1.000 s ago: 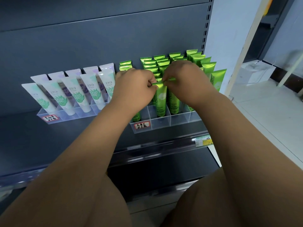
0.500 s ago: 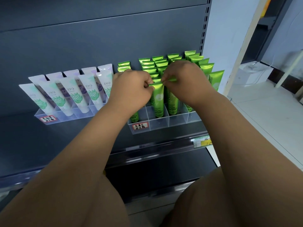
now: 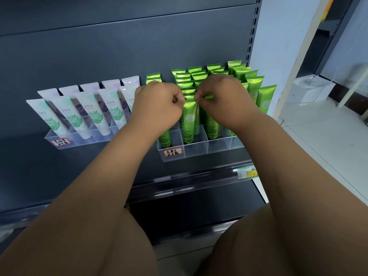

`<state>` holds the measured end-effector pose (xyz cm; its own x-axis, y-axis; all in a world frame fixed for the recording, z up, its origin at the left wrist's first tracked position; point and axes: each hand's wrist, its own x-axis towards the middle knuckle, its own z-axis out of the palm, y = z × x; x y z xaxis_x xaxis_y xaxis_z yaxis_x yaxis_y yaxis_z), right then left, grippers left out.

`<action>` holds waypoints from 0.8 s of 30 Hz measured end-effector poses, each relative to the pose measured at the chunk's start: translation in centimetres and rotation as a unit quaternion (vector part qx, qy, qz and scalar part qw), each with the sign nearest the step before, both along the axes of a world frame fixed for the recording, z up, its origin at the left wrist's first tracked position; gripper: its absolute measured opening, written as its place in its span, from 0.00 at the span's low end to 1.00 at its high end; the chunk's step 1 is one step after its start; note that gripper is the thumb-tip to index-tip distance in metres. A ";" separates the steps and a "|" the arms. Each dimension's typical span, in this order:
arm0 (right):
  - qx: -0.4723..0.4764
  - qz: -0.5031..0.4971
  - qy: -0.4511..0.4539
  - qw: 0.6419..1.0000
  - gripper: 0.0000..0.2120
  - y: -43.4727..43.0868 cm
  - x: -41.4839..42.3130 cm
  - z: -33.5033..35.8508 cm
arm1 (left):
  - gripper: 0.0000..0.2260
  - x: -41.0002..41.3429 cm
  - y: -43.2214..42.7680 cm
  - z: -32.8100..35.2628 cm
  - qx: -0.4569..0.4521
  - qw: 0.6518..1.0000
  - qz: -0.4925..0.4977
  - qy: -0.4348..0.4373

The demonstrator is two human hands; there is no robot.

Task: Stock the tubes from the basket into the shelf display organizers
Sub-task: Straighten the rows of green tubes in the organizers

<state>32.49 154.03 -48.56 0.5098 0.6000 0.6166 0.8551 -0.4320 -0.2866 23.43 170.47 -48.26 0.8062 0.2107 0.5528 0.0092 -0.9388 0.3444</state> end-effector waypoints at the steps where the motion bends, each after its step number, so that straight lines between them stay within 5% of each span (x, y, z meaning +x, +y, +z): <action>1: -0.001 -0.001 0.002 1.000 0.09 0.0 0.1 0.0 | 0.06 0.0 0.0 0.0 -0.004 1.000 -0.001 -0.001; 24: 0.015 -0.024 -0.008 1.000 0.09 -0.3 0.7 0.7 | 0.08 0.8 1.1 0.5 -0.096 0.995 0.007 -0.018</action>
